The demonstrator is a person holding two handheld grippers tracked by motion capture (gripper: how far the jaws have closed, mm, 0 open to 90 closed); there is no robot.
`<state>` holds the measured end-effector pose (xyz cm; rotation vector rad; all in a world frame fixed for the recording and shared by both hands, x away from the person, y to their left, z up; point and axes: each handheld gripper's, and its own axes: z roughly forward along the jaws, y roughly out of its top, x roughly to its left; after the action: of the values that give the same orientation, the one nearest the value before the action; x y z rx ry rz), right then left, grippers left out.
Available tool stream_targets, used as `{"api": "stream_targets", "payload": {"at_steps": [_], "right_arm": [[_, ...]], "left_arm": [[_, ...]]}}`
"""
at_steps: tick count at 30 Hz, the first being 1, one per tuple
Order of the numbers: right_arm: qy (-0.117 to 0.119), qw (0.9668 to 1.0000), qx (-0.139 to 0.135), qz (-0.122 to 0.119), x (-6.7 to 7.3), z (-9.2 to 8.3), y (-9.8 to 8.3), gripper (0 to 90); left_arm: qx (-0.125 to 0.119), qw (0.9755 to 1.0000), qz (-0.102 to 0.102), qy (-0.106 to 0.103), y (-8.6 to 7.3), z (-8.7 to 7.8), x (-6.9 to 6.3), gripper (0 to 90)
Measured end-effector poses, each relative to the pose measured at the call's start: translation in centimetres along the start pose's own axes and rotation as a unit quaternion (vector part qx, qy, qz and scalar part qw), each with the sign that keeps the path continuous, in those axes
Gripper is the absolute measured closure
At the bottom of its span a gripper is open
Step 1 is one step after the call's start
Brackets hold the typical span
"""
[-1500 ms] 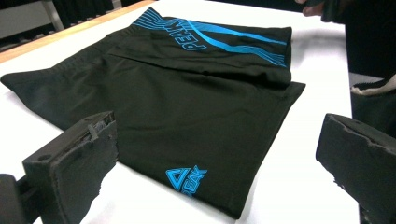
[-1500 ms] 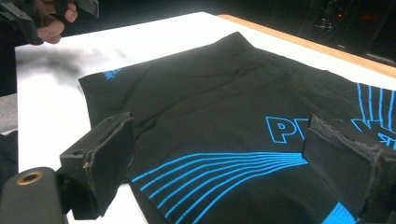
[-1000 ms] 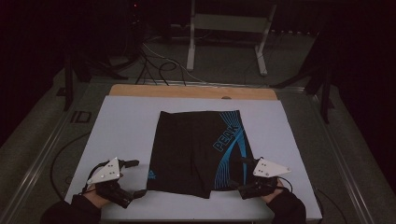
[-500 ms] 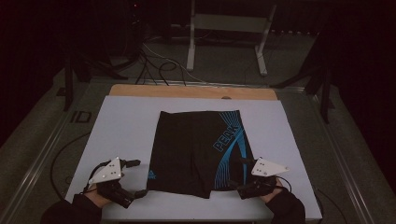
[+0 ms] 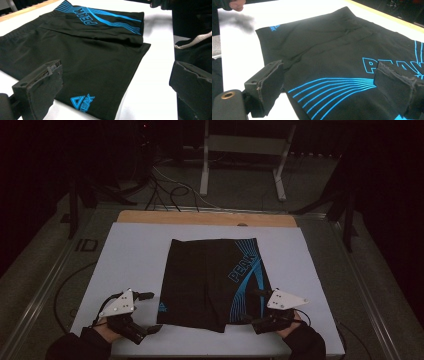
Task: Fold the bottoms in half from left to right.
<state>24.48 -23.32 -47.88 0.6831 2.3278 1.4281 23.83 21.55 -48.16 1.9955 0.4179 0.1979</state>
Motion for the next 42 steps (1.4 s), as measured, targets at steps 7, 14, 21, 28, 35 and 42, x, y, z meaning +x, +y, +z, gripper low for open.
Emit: {"api": "stream_targets", "payload": {"at_steps": [7,14,21,28,35,42], "right_arm": [[-0.012,0.9999,-0.001,-0.008,0.1,-0.6,1.2,9.6],[-0.017,0.9998,-0.007,-0.009,-0.2,-0.9,2.7,9.6],[-0.020,0.9994,-0.022,-0.019,-0.6,-0.9,4.8,9.7],[-0.026,0.9988,-0.033,-0.028,-1.2,-0.4,6.8,9.8],[-0.031,0.9979,-0.038,-0.041,-1.9,0.7,8.7,9.8],[-0.032,0.9977,-0.034,-0.049,-2.4,2.0,9.8,9.9]], "left_arm": [[-0.004,0.9999,-0.003,-0.013,0.8,-0.2,-0.3,0.1],[0.000,0.9999,0.000,-0.016,1.7,-0.5,-0.3,0.1],[0.007,0.9998,0.000,-0.017,2.2,-0.4,-0.2,0.1],[0.010,0.9998,-0.009,-0.015,2.2,-0.2,-0.4,0.1],[0.004,1.0000,0.004,-0.003,2.7,-0.3,-0.7,0.1],[0.007,1.0000,0.003,0.002,2.8,-0.3,-0.7,0.1]]}}
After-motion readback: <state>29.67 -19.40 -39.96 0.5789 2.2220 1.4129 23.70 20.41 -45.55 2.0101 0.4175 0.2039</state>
